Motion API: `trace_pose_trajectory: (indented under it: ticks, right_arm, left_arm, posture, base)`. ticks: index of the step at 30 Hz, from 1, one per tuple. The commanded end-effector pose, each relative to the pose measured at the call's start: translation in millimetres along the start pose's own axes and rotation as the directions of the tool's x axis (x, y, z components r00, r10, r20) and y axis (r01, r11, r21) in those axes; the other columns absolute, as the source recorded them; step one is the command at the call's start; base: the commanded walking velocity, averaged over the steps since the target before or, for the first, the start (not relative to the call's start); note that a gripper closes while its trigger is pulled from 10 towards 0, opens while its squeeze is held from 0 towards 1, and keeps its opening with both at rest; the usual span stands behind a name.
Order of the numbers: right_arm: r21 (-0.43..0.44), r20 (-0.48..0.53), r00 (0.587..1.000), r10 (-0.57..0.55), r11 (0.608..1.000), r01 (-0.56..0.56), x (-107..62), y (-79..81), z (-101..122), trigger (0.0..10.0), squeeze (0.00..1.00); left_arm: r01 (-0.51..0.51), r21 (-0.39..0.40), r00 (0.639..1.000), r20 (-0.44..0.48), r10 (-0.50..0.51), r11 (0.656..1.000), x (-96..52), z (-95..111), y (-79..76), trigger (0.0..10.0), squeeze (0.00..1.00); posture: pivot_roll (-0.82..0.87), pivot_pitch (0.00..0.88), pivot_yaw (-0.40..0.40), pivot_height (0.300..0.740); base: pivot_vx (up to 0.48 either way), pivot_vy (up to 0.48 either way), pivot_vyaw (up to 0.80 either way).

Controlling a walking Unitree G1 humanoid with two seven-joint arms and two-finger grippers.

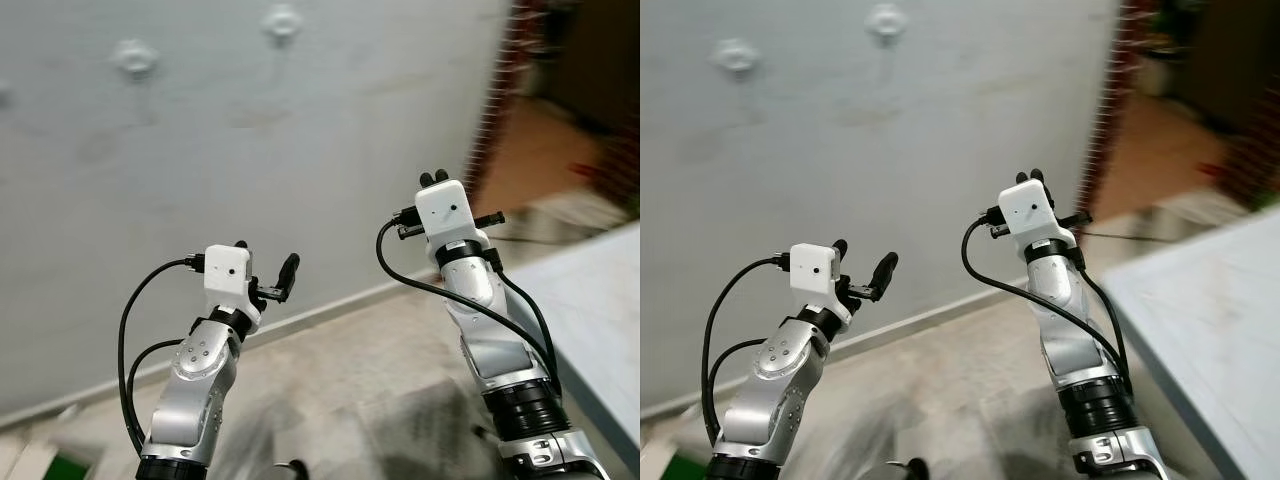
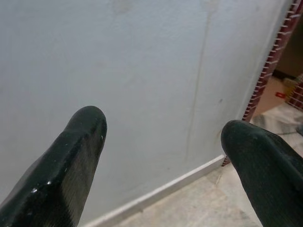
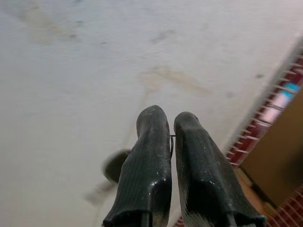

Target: Hang keys on a hook

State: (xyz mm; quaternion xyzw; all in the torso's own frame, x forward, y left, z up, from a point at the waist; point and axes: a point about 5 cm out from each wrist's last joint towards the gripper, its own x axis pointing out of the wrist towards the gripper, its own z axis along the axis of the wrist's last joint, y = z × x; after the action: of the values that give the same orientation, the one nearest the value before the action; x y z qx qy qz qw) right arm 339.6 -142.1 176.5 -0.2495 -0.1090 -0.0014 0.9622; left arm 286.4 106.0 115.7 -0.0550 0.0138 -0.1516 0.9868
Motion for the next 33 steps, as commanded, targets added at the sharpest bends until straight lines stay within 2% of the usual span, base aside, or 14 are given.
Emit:
trace_pose_trajectory:
  ticks: [1,19,33]
  right_arm:
    - [0.013,0.018,1.000,0.004,1.000,-0.004,2.2,0.1,4.1,10.0,0.00]
    - [0.035,0.037,0.999,0.012,0.999,-0.014,2.5,3.6,7.9,10.0,0.00]
    - [0.100,0.071,0.997,0.026,0.994,-0.033,5.4,1.9,14.8,10.0,0.00]
  left_arm:
    - [0.008,0.024,1.000,0.005,-0.008,1.000,3.3,2.6,-1.1,10.0,0.00]
    - [0.024,0.001,1.000,0.015,-0.024,1.000,11.1,2.7,-7.2,10.0,0.00]
    - [0.016,-0.024,1.000,0.016,-0.016,1.000,14.5,1.2,-9.2,10.0,0.00]
  posture:
    - [0.00,0.100,0.062,0.740]
    - [-0.01,0.089,0.048,0.740]
    - [-0.03,0.089,0.036,0.740]
  base:
    - [0.000,0.000,0.80]
    - [0.000,0.000,0.79]
    - [0.000,0.000,0.00]
